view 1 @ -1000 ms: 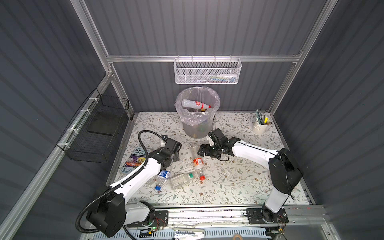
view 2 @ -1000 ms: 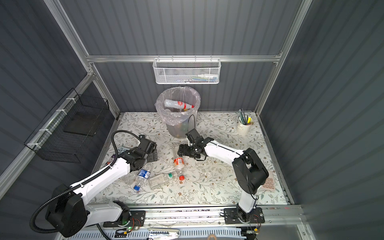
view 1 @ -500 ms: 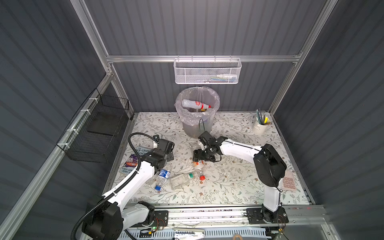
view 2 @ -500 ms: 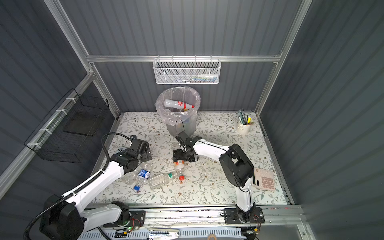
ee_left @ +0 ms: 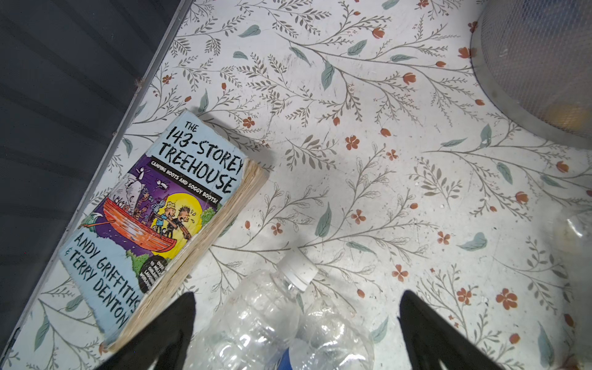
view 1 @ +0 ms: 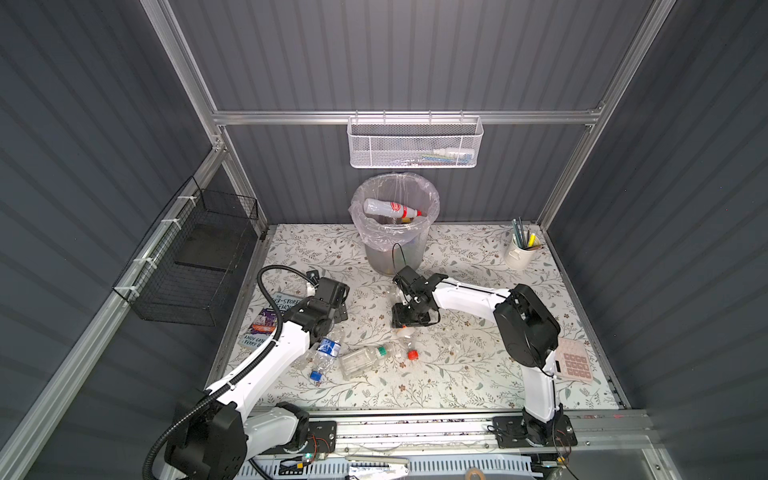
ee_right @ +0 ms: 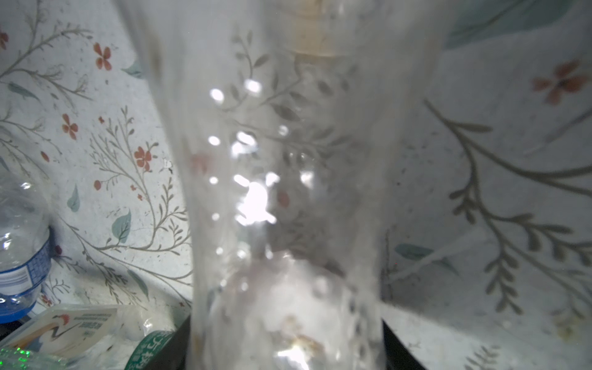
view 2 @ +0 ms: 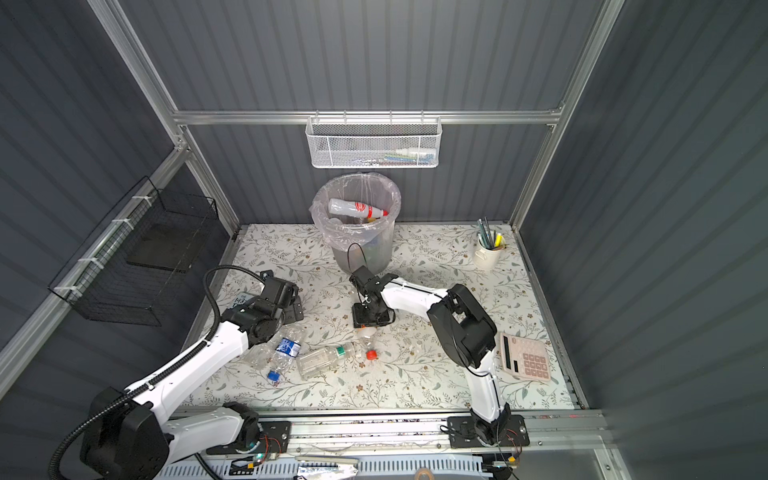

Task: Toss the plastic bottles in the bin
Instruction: 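Carry the clear red-labelled bottle over the bin and release it with the right gripper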

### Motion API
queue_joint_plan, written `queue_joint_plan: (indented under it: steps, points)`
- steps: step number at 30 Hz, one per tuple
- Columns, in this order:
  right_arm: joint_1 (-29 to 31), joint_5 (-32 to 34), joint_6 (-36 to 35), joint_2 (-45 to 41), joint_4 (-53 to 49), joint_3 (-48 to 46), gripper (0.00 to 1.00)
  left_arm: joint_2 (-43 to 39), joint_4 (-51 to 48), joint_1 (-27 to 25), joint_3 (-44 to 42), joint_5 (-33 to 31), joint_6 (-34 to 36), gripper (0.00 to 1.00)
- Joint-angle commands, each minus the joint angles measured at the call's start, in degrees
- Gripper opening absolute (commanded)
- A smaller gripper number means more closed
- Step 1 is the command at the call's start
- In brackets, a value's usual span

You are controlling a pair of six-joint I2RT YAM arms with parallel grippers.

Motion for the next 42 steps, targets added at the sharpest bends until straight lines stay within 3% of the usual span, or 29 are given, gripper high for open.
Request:
queue_joint_plan:
  steps: [1,10,16,21,24,29,35,38,40,42]
  points:
    - [-0.61,0.83,-0.54,-5.01,2.43,-2.18,0.56,0.33,-0.36,0.16,-0.31,0.45,0.47,0.99]
    - [-5.44,-1.13,-1.88,-27.31,17.75,-14.29,0.45,0.99,0.28,0.17,-0.08,2.19,1.95,0.99]
    - [-12.74,4.02,-0.97,-42.93,23.55,-16.48,0.46,1.61,1.62,0.16,-0.41,3.38,1.96,0.99]
    - [-16.82,10.92,-3.71,-46.97,30.54,-11.63,0.48,2.64,2.5,0.16,-0.34,4.18,1.96,0.99]
    - [-18.24,12.56,-4.28,-43.39,33.26,-5.04,0.49,2.72,2.79,0.15,-0.31,4.82,1.79,0.99]
    - [-19.29,7.39,-0.85,-28.82,35.17,9.73,0.52,2.37,3.63,0.07,-1.1,6.67,1.61,0.99]
    - [-18.57,-3.29,3.98,0.01,14.52,44.39,0.67,2.72,4.36,-0.11,-0.95,9.33,2.22,0.99]
    - [-18.24,-5.06,3.96,10.3,2.21,62.63,0.86,2.85,4.07,-0.19,-0.67,9.64,2.54,0.99]
    - [-17.93,-3.89,1.71,12.62,-3.32,69.45,0.97,2.9,3.77,-0.27,-0.57,9.48,2.73,0.99]
    - [-17.99,-0.57,0.14,10.11,-4.82,67.03,0.99,2.95,3.71,-0.28,-0.55,9.28,2.69,0.99]
